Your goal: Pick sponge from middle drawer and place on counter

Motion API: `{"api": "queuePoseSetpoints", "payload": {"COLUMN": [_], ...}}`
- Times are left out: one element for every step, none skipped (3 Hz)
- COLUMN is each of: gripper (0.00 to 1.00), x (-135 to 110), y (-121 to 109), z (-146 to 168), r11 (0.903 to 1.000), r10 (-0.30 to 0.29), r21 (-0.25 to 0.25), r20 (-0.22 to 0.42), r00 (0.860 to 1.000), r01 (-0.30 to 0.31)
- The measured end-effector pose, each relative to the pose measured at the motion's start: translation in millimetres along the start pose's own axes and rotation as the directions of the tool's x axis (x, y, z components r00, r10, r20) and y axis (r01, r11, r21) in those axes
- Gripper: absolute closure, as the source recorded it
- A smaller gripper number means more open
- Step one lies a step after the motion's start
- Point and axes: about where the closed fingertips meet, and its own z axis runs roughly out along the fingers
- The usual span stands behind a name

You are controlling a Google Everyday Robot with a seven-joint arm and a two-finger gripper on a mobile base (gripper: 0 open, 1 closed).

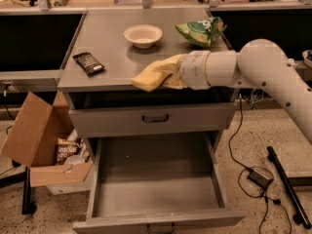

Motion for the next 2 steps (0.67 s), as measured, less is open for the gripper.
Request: {"api": "queuePoseSetpoints", "payload": {"gripper": [1.0,1.0], "x": [40.1,62.0], "y": [-1.3,0.0], "z": [15.3,24.3], "r11": [0.9919,0.979], "r10": [0.115,0.181], "r21": [0.052,0.093], "r20": [0.006,0.018], "r00": [0.993,0.983], "r01": [-0.116,-0.182]}}
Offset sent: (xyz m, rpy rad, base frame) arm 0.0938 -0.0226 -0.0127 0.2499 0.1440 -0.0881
